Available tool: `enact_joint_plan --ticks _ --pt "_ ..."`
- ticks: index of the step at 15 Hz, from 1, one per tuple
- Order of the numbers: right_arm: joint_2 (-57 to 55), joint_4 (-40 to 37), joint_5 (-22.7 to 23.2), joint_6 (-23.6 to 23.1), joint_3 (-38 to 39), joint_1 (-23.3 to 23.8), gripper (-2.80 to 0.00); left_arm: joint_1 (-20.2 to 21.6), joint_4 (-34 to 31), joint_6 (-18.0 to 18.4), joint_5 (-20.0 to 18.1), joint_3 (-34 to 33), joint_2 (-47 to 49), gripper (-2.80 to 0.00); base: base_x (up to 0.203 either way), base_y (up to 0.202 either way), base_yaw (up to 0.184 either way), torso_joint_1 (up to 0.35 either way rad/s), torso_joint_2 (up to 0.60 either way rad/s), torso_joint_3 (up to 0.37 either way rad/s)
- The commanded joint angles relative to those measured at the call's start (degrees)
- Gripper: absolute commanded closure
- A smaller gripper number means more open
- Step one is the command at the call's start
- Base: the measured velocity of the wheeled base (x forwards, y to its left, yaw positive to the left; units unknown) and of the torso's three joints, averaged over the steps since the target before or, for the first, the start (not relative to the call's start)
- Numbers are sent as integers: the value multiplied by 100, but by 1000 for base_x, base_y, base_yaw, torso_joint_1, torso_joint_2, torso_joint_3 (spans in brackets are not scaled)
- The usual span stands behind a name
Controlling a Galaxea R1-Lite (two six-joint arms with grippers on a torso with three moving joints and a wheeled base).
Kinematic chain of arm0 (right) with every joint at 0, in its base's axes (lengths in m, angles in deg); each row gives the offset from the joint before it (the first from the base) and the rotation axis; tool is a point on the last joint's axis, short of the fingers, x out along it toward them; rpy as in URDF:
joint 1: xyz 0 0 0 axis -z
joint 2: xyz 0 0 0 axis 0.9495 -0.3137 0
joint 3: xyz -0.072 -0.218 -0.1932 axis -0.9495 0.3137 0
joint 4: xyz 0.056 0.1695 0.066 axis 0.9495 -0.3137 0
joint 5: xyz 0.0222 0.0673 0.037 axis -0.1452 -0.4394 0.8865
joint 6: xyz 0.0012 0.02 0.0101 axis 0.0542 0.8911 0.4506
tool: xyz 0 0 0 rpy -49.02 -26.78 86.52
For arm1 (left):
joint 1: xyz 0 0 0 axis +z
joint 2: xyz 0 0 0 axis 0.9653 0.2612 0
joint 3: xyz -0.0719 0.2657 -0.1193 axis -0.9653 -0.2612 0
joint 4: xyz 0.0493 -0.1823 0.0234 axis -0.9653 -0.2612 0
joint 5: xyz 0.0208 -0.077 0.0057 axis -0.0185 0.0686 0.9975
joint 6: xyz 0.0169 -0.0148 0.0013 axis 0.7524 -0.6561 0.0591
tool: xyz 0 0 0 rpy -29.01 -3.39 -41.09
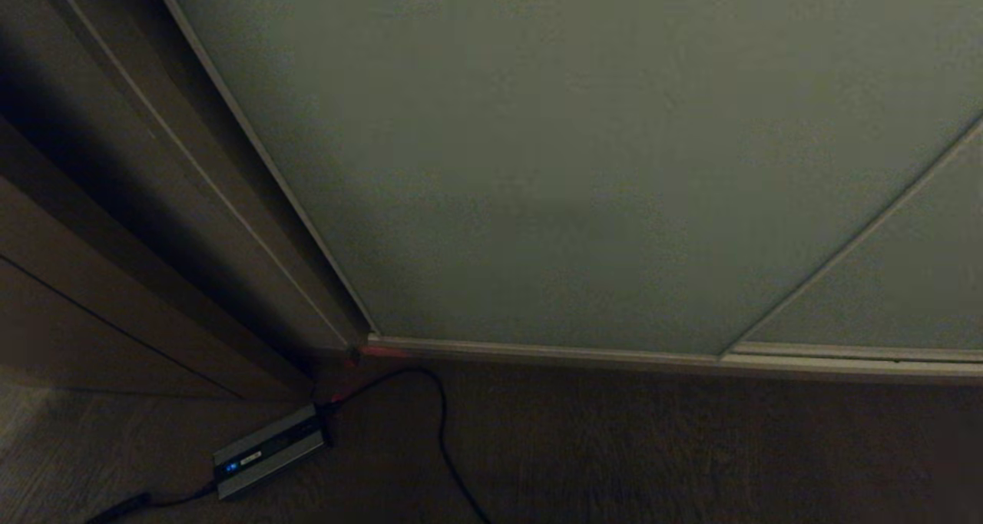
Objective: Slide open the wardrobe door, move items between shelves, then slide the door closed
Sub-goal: Open the door
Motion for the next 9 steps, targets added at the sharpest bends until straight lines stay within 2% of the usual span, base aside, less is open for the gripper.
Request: enact_joint_plan --ticks 1,6,9 --pt "-7 -2 3 -3 18 0 0 1 9 -6 -60 148 163 0 0 0 0 0 0 0" --pt "-7 -2 3 -1 18 0 0 -76 1 0 -495 166 172 0 0 0 0 0 0 0" --pt "-7 -2 3 -10 18 0 0 -274 -149 97 -554 184 172 0 0 0 0 0 0 0"
